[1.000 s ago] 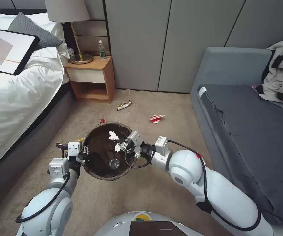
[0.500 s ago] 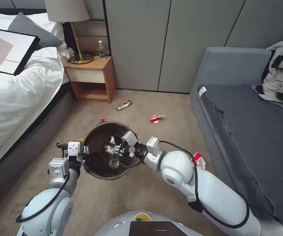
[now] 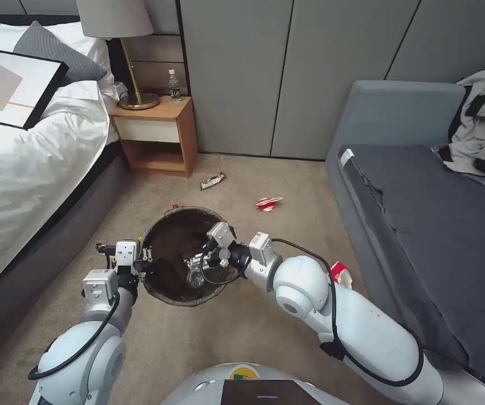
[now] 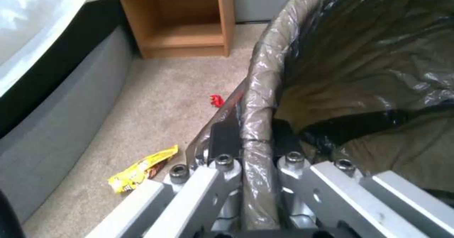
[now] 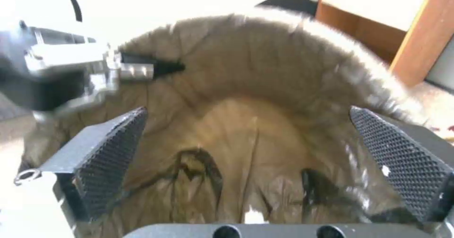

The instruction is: Pick up the trash bin, then pick up the garbage from the floor and place it into the trash bin.

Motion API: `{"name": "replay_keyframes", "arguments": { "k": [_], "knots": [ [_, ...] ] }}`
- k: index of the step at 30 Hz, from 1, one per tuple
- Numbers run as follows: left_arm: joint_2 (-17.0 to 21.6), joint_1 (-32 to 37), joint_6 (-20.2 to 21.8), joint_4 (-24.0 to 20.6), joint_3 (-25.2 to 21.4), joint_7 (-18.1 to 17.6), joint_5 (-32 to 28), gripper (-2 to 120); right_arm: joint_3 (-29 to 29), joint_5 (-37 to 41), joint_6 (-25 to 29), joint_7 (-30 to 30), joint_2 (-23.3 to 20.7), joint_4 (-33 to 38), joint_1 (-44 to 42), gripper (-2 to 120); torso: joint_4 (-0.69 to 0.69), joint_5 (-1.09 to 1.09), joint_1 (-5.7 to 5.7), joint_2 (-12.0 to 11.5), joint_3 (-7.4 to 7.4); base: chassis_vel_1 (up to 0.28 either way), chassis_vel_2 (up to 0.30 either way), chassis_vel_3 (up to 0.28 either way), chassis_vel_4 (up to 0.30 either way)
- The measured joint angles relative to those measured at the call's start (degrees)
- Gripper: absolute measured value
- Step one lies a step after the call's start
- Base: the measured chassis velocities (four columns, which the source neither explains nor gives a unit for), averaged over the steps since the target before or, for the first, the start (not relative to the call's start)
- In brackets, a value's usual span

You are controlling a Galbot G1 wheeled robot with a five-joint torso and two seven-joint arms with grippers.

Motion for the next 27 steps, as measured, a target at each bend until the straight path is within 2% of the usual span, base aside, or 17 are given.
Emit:
{"name": "replay_keyframes", "arguments": {
  "k": [6,12,17,23,26,27],
  "knots": [
    [-0.1,-0.2,0.0,0.4,0.0,0.0,0.0,2,4.0,3.2,1.3,0.1,-0.8,3.0,-0.1,100,0.00,0.00,0.00,0.0,0.00,0.000,0.000,0.000,0.000],
    [-0.5,-0.4,-0.1,0.7,0.1,0.0,0.0,2,10.8,9.3,1.9,0.1,-3.5,6.9,0.1,100,0.00,0.00,0.00,0.0,0.00,0.000,0.000,0.000,0.000],
    [-0.6,-0.7,-0.2,1.0,-0.1,0.0,0.0,2,15.7,13.5,3.0,3.0,-4.5,8.9,-2.0,100,-0.01,0.01,0.00,0.0,0.00,0.000,0.000,0.000,0.000],
    [-0.6,-0.8,-0.2,1.1,-0.3,0.0,-0.1,2,19.7,13.3,4.1,5.7,-4.5,9.0,-5.8,100,0.00,0.01,0.00,0.0,0.00,0.000,0.000,0.000,0.000],
    [-0.6,-0.9,-0.3,1.1,-0.5,0.0,-0.2,2,24.9,10.6,4.2,8.0,-3.9,8.9,-10.6,100,-0.01,0.01,0.00,0.0,0.00,0.000,0.000,0.000,0.000],
    [-0.6,-0.9,-0.3,1.1,-0.5,0.0,-0.2,2,24.9,10.6,4.2,8.0,-3.9,8.9,-10.6,100,-0.01,0.01,0.00,0.0,0.00,0.000,0.000,0.000,0.000]
  ]
}}
